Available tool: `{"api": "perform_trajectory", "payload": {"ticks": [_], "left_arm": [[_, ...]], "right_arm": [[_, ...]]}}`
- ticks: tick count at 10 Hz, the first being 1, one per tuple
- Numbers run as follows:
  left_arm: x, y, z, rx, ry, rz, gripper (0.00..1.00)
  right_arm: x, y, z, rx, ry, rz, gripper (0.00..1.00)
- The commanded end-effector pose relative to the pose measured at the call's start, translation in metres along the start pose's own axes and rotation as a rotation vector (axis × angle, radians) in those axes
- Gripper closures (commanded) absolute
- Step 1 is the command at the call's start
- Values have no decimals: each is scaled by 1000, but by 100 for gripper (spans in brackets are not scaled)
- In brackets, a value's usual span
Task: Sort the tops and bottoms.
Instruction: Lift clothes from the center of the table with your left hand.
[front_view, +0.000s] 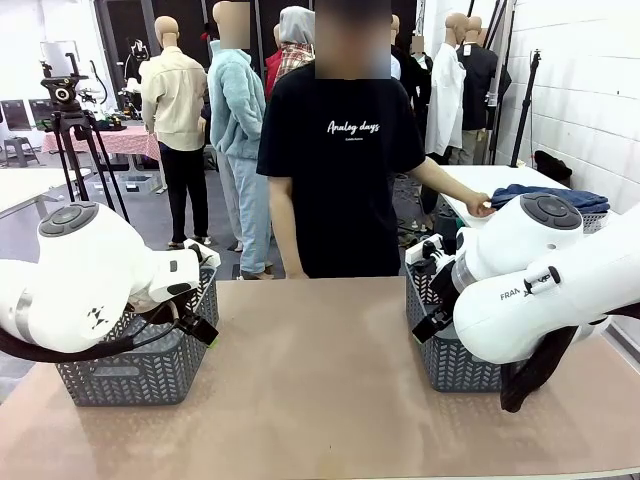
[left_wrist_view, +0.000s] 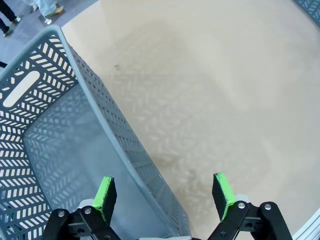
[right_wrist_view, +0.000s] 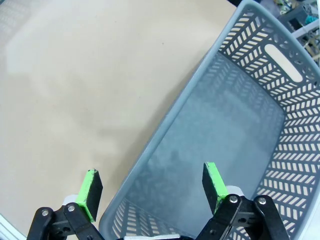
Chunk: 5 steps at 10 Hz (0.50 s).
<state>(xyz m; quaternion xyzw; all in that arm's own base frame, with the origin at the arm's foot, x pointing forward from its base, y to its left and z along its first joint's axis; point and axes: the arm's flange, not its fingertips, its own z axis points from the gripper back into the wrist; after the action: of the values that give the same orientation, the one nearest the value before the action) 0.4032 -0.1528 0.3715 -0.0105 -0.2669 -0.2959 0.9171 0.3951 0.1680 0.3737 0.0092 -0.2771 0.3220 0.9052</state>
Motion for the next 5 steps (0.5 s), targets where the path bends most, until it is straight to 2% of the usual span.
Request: {"api": "perform_trajectory", "payload": {"ticks": [1, 5], "left_arm": [[0, 1, 0, 1, 0, 2, 0], [0, 1, 0, 1, 0, 2, 0]], "right_arm": [[0, 0, 0, 0, 0, -2, 0], [0, 0, 0, 0, 0, -2, 0]]}}
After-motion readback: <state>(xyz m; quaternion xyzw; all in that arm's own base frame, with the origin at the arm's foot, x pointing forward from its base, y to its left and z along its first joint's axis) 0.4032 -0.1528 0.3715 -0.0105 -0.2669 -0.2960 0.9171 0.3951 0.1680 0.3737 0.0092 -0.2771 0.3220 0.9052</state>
